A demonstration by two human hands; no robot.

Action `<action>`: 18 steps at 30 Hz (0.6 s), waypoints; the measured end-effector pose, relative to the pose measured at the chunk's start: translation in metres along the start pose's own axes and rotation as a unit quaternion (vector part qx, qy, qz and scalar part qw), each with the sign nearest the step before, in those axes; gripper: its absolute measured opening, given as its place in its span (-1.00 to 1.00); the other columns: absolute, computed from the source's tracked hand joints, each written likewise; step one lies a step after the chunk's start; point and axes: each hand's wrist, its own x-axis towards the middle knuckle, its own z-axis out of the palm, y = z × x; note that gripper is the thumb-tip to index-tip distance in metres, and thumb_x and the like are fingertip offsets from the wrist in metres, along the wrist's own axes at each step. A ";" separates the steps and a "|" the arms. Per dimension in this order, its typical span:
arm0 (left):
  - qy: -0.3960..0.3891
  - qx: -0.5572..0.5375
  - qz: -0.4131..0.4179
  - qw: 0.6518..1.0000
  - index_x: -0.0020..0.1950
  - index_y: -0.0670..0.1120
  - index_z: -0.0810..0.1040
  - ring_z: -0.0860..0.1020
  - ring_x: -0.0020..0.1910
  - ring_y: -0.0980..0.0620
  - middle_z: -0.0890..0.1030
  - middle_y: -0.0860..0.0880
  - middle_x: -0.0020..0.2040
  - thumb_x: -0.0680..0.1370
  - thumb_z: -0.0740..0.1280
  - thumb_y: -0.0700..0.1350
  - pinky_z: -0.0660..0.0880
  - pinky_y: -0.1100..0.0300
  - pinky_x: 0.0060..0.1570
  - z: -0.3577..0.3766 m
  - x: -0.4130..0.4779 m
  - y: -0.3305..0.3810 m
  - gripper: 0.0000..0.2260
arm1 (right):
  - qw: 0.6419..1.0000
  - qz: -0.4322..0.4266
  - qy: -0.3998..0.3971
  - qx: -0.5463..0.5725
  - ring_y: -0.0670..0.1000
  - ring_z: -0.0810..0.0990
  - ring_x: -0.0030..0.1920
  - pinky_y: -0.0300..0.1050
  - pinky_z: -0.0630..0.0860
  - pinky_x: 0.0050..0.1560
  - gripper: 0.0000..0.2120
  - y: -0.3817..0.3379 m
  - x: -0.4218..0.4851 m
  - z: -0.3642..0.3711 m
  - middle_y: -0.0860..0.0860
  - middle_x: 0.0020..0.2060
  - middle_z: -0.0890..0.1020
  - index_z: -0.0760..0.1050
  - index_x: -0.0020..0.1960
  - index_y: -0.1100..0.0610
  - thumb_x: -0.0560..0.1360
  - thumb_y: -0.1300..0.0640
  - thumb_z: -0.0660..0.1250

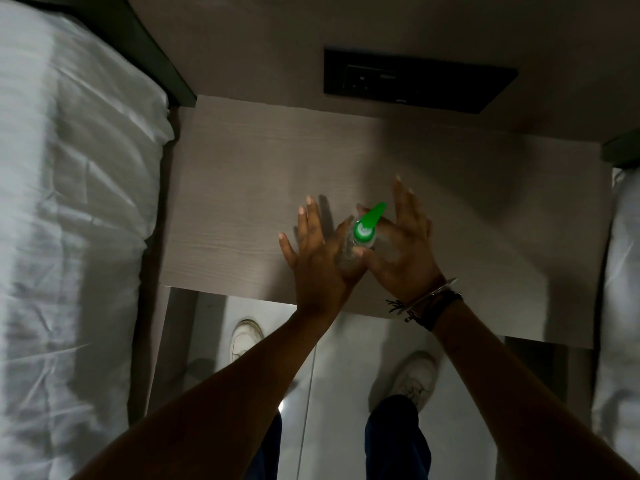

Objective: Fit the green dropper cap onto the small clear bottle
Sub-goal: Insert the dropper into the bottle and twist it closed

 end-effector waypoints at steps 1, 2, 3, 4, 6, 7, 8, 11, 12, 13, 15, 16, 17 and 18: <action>0.007 -0.001 0.000 1.000 0.41 0.16 0.43 -0.04 0.59 -0.17 0.03 -0.19 0.61 0.51 0.17 0.40 -0.18 -0.30 0.46 0.000 0.000 0.001 -0.44 | 1.000 -0.009 0.004 0.000 0.29 0.04 0.52 0.51 0.09 0.40 -0.55 0.003 0.001 -0.002 0.20 0.54 0.11 0.51 0.23 0.06 0.37 -0.01 0.36; 0.014 -0.001 0.000 1.000 0.39 0.15 0.45 -0.03 0.59 -0.17 0.04 -0.20 0.61 0.50 0.21 0.38 -0.19 -0.29 0.46 0.000 0.001 0.001 -0.46 | 1.000 -0.005 0.019 0.004 0.26 0.07 0.52 0.48 0.13 0.39 -0.66 0.005 0.003 -0.004 0.17 0.53 0.17 0.58 0.12 0.12 0.37 0.03 0.40; 0.017 0.002 -0.001 1.000 0.37 0.15 0.47 -0.01 0.59 -0.17 0.04 -0.20 0.61 0.49 0.23 0.38 -0.19 -0.28 0.46 0.001 0.002 0.002 -0.47 | 0.999 0.011 0.036 0.010 0.21 0.09 0.52 0.44 0.15 0.39 -0.68 0.006 0.004 -0.004 0.13 0.51 0.22 0.60 0.06 0.13 0.36 0.03 0.46; 0.016 0.006 -0.001 1.000 0.37 0.14 0.47 0.00 0.59 -0.18 0.04 -0.20 0.61 0.49 0.24 0.38 -0.19 -0.28 0.46 0.001 0.002 0.002 -0.46 | 0.998 0.025 0.052 0.006 0.18 0.13 0.51 0.40 0.16 0.40 -0.63 0.005 0.004 -0.003 0.11 0.50 0.27 0.60 0.05 0.12 0.31 -0.02 0.51; 0.007 0.015 -0.001 1.000 0.39 0.15 0.44 -0.01 0.59 -0.19 0.04 -0.20 0.61 0.48 0.21 0.40 -0.18 -0.29 0.45 0.001 0.002 0.002 -0.44 | 0.997 0.028 0.075 -0.016 0.21 0.21 0.47 0.35 0.21 0.39 -0.42 0.003 0.004 0.000 0.14 0.47 0.30 0.55 0.09 0.07 0.19 -0.20 0.54; 0.003 0.020 -0.001 1.000 0.41 0.15 0.42 -0.01 0.59 -0.19 0.04 -0.20 0.61 0.49 0.18 0.40 -0.18 -0.29 0.44 0.001 0.001 0.002 -0.42 | 0.997 0.037 0.064 -0.016 0.22 0.21 0.47 0.33 0.21 0.40 -0.26 0.000 0.003 0.001 0.15 0.49 0.26 0.48 0.18 0.03 0.12 -0.30 0.53; 0.000 0.022 -0.003 1.000 0.43 0.16 0.41 -0.02 0.59 -0.18 0.04 -0.20 0.61 0.49 0.15 0.40 -0.18 -0.29 0.44 0.000 0.001 0.002 -0.42 | 0.998 0.048 0.040 -0.006 0.22 0.17 0.49 0.30 0.18 0.42 -0.11 -0.002 0.003 0.002 0.16 0.52 0.18 0.38 0.31 0.00 0.09 -0.36 0.50; -0.006 0.003 -0.015 1.000 0.41 0.16 0.43 -0.02 0.59 -0.16 0.04 -0.17 0.61 0.49 0.13 0.41 -0.16 -0.28 0.44 -0.001 0.002 0.003 -0.42 | 0.997 0.036 -0.033 0.060 0.19 0.08 0.53 0.37 0.11 0.47 -0.18 0.002 0.005 0.001 0.13 0.56 0.09 0.27 0.43 -0.04 0.25 -0.24 0.43; -0.007 -0.007 -0.017 1.000 0.41 0.15 0.44 -0.02 0.59 -0.15 0.04 -0.16 0.61 0.49 0.14 0.41 -0.17 -0.27 0.44 -0.001 0.002 0.004 -0.42 | 0.996 0.026 -0.035 0.082 0.20 0.10 0.52 0.39 0.13 0.46 -0.33 0.003 0.006 -0.001 0.13 0.55 0.13 0.37 0.37 -0.02 0.31 -0.13 0.45; -0.006 -0.016 -0.018 1.000 0.40 0.14 0.45 -0.01 0.59 -0.14 0.04 -0.16 0.61 0.48 0.16 0.40 -0.17 -0.27 0.44 -0.001 0.001 0.005 -0.42 | 0.995 0.019 -0.022 0.093 0.21 0.13 0.51 0.40 0.15 0.44 -0.46 0.005 0.006 -0.003 0.14 0.53 0.19 0.47 0.29 0.00 0.34 -0.02 0.49; -0.006 -0.028 -0.021 0.999 0.39 0.11 0.47 0.00 0.59 -0.14 0.04 -0.16 0.61 0.48 0.21 0.37 -0.18 -0.26 0.44 0.000 0.000 0.006 -0.43 | 0.997 0.011 0.029 0.072 0.24 0.23 0.47 0.39 0.22 0.40 -0.60 0.005 0.008 -0.003 0.16 0.46 0.32 0.60 0.11 0.08 0.30 0.11 0.56; -0.006 -0.035 -0.022 0.999 0.39 0.09 0.45 0.01 0.59 -0.15 0.05 -0.16 0.61 0.47 0.22 0.37 -0.18 -0.25 0.44 0.000 0.000 0.006 -0.42 | 0.997 0.009 0.052 0.049 0.25 0.27 0.44 0.39 0.25 0.38 -0.60 0.003 0.009 -0.002 0.18 0.43 0.36 0.61 0.05 0.11 0.24 0.10 0.60; -0.006 -0.045 -0.020 0.999 0.40 0.08 0.44 0.02 0.59 -0.15 0.06 -0.17 0.61 0.46 0.23 0.37 -0.18 -0.25 0.44 -0.001 0.000 0.006 -0.40 | 0.997 0.012 0.063 0.033 0.25 0.27 0.44 0.38 0.26 0.38 -0.51 0.001 0.011 -0.002 0.19 0.43 0.35 0.58 0.05 0.11 0.19 0.04 0.63; -0.008 -0.054 -0.015 0.998 0.40 0.06 0.44 0.03 0.58 -0.16 0.07 -0.18 0.61 0.46 0.22 0.36 -0.16 -0.27 0.45 -0.002 0.000 0.005 -0.39 | 0.998 0.023 0.047 0.026 0.25 0.22 0.45 0.35 0.23 0.41 -0.36 -0.002 0.012 -0.001 0.20 0.46 0.29 0.51 0.13 0.09 0.13 -0.06 0.64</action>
